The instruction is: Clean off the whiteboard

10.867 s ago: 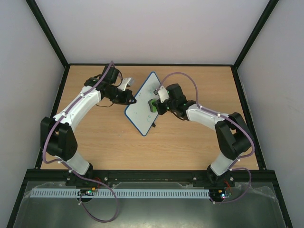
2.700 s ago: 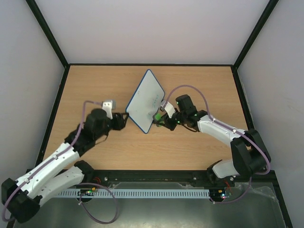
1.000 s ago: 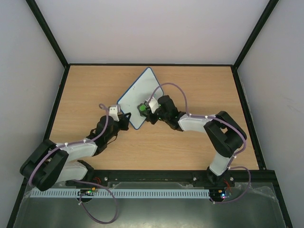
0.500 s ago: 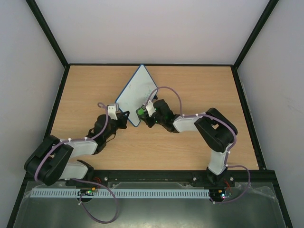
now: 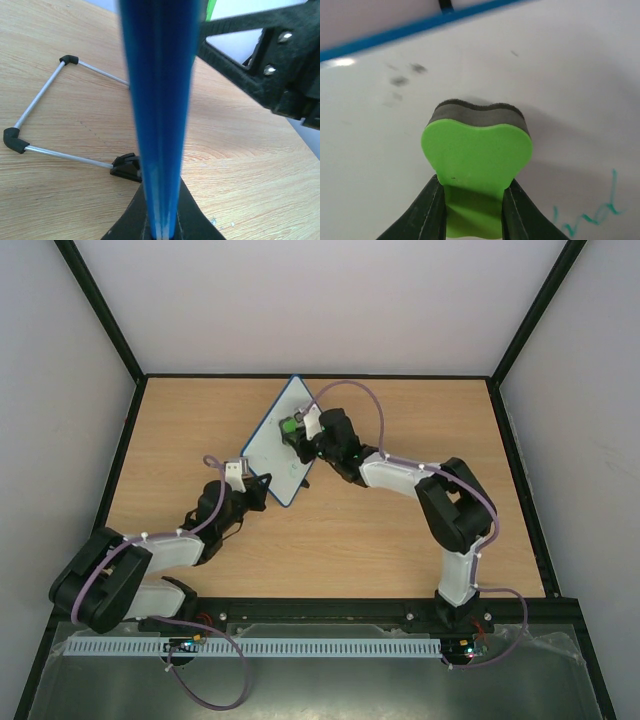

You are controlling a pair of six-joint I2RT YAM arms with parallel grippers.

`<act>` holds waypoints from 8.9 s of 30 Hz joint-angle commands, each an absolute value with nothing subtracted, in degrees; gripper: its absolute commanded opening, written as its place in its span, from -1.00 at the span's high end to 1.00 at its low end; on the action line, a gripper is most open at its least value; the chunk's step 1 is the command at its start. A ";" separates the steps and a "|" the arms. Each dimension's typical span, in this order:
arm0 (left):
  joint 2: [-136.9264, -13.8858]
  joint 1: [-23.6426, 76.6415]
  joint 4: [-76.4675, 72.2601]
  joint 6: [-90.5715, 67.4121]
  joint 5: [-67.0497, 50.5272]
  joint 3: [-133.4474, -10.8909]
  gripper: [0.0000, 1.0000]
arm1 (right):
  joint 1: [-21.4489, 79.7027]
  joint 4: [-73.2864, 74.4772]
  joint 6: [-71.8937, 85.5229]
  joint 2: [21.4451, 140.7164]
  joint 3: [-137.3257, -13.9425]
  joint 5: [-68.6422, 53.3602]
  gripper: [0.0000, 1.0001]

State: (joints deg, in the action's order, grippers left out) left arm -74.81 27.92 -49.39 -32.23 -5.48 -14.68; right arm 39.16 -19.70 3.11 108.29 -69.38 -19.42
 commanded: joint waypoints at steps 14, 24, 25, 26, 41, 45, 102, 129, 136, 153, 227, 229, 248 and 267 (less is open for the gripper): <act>-74.89 27.77 -47.60 -34.37 -10.19 -14.09 0.95 | 45.41 -18.43 6.72 108.00 -55.80 -28.87 0.97; -75.00 27.77 -46.52 -34.63 -11.03 -14.21 0.95 | 41.62 -19.73 11.01 109.93 -66.03 -25.95 0.97; -74.90 27.77 -46.30 -34.52 -11.11 -14.23 0.95 | 41.27 -20.15 11.75 110.43 -66.51 -25.72 0.97; -74.75 27.77 -46.13 -34.48 -11.20 -14.24 0.95 | 40.82 -20.60 12.67 111.11 -66.93 -25.55 0.97; -74.53 27.77 -45.74 -34.84 -11.59 -14.67 0.95 | 42.99 -19.89 15.95 111.99 -60.56 -29.44 0.97; -74.65 27.77 -45.65 -35.06 -11.65 -14.68 0.95 | 45.37 -20.41 17.40 109.09 -59.55 -31.92 0.97; -75.51 27.69 -39.80 -32.47 -17.91 -16.41 0.95 | 39.77 -15.34 12.40 114.41 -68.47 -35.92 0.97; -75.93 27.69 -39.51 -31.97 -18.02 -16.30 0.95 | 32.60 -3.87 16.72 124.40 -76.01 -34.82 0.97; -76.18 27.73 -39.34 -32.00 -18.06 -16.53 0.95 | 34.16 -2.19 19.38 121.86 -85.24 -38.68 0.97; -76.03 27.69 -39.02 -31.67 -18.14 -16.65 0.95 | 33.43 0.59 22.83 126.50 -84.11 -34.90 0.97; -77.86 27.71 -39.43 -31.46 -19.47 -17.10 0.94 | 29.68 19.01 24.41 139.38 -123.77 -39.61 0.97; -77.79 27.69 -39.41 -31.51 -19.49 -17.19 0.95 | 29.66 19.93 24.29 140.78 -123.48 -38.42 0.97; -77.00 27.69 -38.13 -30.89 -19.43 -17.81 0.95 | 27.45 21.45 22.22 141.58 -118.41 -39.98 0.97; -76.94 27.69 -37.35 -30.53 -19.86 -17.94 0.95 | 25.87 18.02 30.88 145.94 -113.67 -45.08 0.97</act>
